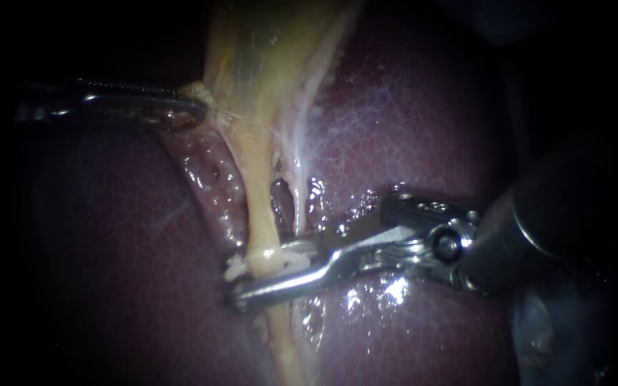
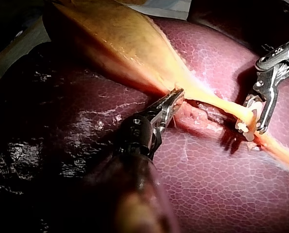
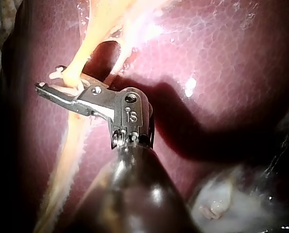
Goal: Clipping second clip left tube
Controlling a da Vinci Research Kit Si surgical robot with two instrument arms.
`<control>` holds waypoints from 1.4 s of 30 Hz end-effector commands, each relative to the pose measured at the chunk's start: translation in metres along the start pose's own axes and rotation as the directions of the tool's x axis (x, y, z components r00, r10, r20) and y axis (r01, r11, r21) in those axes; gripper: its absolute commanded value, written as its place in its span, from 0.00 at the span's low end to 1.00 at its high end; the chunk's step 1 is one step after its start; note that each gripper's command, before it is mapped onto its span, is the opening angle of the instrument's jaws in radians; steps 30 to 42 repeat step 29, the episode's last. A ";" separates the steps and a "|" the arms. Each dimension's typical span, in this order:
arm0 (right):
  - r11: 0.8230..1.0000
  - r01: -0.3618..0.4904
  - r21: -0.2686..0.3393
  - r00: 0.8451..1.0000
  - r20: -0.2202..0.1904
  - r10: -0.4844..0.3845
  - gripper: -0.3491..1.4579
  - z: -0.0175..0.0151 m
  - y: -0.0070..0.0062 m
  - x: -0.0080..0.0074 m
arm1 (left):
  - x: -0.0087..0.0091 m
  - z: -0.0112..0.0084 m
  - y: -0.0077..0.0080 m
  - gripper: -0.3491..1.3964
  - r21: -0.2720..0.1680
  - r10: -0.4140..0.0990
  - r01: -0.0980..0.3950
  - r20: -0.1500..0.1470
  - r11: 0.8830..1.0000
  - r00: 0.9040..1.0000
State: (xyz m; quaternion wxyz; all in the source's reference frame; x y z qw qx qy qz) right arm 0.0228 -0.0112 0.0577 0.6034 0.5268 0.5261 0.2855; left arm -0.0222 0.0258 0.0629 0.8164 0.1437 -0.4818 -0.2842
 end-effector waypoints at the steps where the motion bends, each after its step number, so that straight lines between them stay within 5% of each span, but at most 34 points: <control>1: 1.000 -0.002 0.000 1.000 0.000 0.002 0.20 0.0000 0.0000 0.0001 | 0.0000 0.0000 0.0000 0.00 0.000 0.000 0.000 0.000 1.000 1.000; 10: 1.000 -0.001 0.008 1.000 0.006 0.001 0.00 0.0001 0.0000 0.0002 | 0.0001 0.0001 0.0000 0.00 0.000 0.001 -0.001 0.000 1.000 1.000; 42: 1.000 0.000 0.004 1.000 0.004 0.000 0.00 -0.0002 0.0008 0.0001 | 0.0002 0.0002 0.0000 0.00 -0.001 0.001 -0.001 0.000 1.000 1.000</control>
